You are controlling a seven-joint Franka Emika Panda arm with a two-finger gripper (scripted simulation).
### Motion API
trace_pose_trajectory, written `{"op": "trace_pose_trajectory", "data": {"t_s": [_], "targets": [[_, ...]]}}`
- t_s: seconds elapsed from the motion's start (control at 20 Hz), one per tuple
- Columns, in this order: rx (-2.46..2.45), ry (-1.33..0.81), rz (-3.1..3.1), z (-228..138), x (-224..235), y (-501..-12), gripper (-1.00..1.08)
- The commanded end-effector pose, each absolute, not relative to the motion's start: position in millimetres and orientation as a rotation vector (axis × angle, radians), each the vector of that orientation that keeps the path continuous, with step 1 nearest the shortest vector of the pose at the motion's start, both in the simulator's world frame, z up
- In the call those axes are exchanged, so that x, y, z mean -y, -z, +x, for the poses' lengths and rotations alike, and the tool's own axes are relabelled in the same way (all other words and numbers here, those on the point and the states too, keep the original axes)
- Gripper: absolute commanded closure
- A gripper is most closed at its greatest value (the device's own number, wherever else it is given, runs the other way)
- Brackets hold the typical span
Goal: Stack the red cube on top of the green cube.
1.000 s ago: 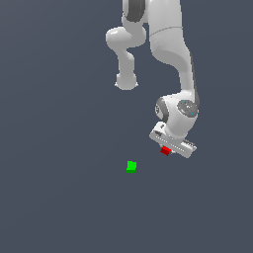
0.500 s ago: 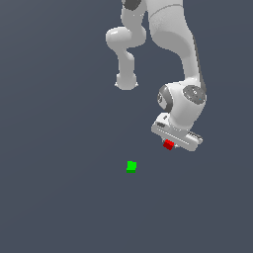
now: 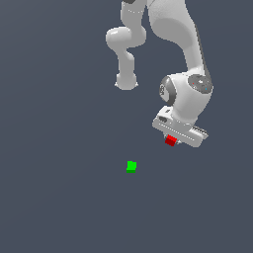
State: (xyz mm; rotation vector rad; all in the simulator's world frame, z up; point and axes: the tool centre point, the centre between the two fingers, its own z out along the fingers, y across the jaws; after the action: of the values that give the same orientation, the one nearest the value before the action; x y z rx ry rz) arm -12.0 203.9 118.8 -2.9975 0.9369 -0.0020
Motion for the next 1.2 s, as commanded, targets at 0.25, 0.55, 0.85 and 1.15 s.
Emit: {"op": "trace_pose_trajectory", "data": {"t_s": [0.25,0.55,0.85,1.15], "targets": [[-0.937,0.001,-2.998,-6,-191,-114,1.08],[-0.937,0.001,-2.999,13,-150,-102,1.08],[-0.937,0.001,-2.999,41,-92,-84,1.08],[-0.936,0.001,-2.999,66,-47,-69,1.08]]}}
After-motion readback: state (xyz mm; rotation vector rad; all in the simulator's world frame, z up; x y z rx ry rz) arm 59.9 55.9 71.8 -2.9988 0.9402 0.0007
